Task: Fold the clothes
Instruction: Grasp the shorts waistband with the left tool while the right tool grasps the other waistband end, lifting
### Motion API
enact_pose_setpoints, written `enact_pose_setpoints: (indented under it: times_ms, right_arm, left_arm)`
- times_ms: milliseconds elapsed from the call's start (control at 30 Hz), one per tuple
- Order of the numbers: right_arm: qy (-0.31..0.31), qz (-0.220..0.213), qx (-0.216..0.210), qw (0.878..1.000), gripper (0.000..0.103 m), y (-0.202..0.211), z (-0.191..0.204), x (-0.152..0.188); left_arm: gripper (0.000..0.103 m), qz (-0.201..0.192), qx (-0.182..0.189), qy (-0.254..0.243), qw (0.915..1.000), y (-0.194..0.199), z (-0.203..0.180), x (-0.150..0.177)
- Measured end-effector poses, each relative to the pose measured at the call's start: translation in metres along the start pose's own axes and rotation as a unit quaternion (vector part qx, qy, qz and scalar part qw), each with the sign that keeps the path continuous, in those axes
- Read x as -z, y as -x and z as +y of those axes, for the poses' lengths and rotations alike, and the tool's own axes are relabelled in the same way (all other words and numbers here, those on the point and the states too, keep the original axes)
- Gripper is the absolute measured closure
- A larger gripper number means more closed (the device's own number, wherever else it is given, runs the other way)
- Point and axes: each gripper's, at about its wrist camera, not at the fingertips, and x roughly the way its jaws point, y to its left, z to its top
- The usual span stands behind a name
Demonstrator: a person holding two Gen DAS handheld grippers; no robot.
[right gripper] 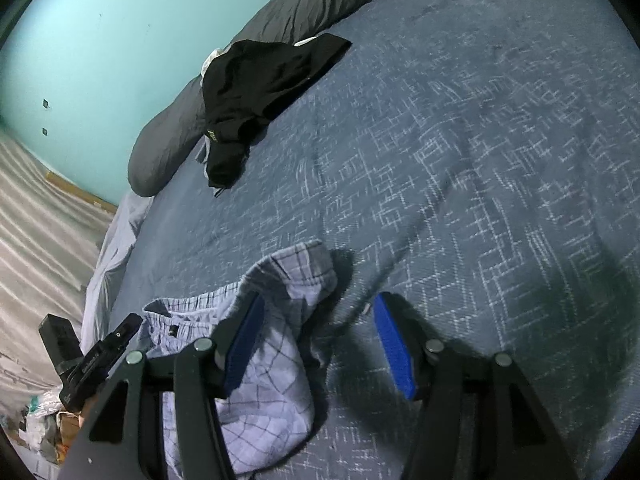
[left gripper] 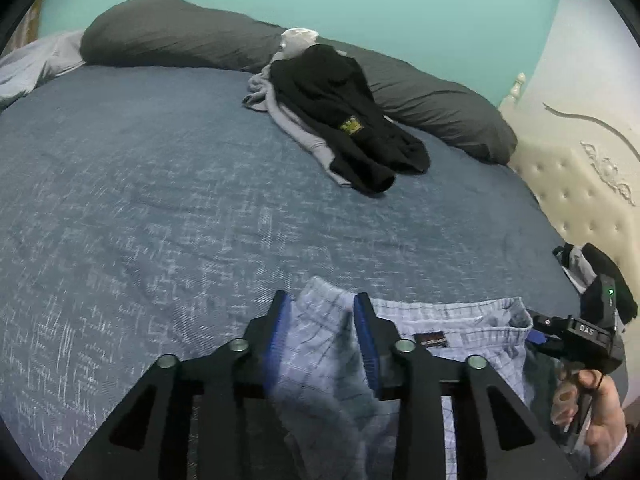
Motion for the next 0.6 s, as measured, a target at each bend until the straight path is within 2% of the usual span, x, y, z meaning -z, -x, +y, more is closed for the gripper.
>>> enact_pose_setpoints:
  times_ms: [100, 233, 267, 300, 367, 467, 600]
  right_arm:
    - [0.015, 0.000, -0.012, 1.000, 0.046, -0.004, 0.005, 0.001]
    - [0.026, 0.002, -0.032, 0.999, 0.073, -0.007, 0.009, 0.004]
    - [0.025, 0.001, -0.034, 0.999, 0.083, -0.007, 0.008, 0.005]
    - [0.024, 0.000, -0.035, 0.999, 0.088, -0.007, 0.006, 0.006]
    - [0.026, -0.008, -0.037, 0.999, 0.100, -0.004, 0.006, 0.006]
    - [0.040, -0.027, -0.044, 0.998, 0.101, 0.004, 0.013, 0.005]
    - [0.063, -0.053, -0.056, 0.995, 0.102, 0.019, 0.027, 0.003]
  left_arm:
    - [0.061, 0.011, -0.001, -0.010, 0.9999, -0.009, -0.003, 0.000]
    - [0.061, 0.020, -0.007, -0.019, 0.9996, -0.018, -0.002, 0.005]
    - [0.065, 0.023, -0.008, -0.019, 0.9995, -0.020, -0.001, 0.006]
    - [0.078, 0.025, -0.009, -0.020, 0.9994, -0.021, 0.000, 0.008]
    - [0.087, 0.026, -0.008, -0.020, 0.9994, -0.021, 0.001, 0.009]
    - [0.094, 0.016, -0.003, -0.026, 0.9995, -0.015, -0.003, 0.007]
    - [0.095, -0.007, -0.008, -0.035, 0.9993, -0.003, -0.009, 0.000]
